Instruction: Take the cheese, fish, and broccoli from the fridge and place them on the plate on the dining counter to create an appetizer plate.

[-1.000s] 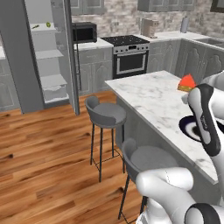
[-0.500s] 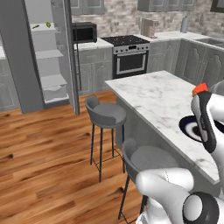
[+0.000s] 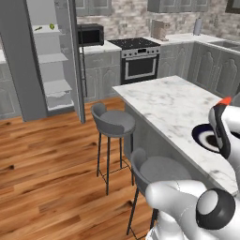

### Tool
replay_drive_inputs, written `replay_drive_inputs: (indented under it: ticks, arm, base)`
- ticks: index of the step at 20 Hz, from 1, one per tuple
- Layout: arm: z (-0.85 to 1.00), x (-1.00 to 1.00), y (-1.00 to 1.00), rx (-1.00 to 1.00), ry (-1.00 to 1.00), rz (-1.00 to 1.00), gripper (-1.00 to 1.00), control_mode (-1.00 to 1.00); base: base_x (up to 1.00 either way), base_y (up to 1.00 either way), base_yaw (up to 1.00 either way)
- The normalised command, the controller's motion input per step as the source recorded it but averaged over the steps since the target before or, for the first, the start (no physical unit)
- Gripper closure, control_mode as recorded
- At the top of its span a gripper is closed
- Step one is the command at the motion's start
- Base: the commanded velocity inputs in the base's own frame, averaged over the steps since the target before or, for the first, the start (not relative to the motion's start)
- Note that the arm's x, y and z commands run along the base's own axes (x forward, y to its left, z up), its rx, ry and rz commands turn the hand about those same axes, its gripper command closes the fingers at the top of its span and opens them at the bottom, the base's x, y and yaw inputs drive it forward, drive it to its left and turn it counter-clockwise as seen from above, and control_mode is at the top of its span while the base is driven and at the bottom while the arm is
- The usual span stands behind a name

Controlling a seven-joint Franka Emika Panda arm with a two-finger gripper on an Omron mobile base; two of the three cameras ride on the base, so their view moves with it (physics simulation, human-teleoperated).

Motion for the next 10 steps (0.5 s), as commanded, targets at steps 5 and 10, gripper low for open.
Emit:
replay_drive_inputs:
  ticks: [5,10]
  arm:
    - [-0.48,0.00,-0.18,0.03,-0.02,-0.05,1.00,-1.00]
    - [-0.35,0.00,-0.16,0.13,-0.02,-0.09,1.00,-1.00]
  base:
    - [0.00,0.00,0.00]
    - [0.00,0.00,0.00]
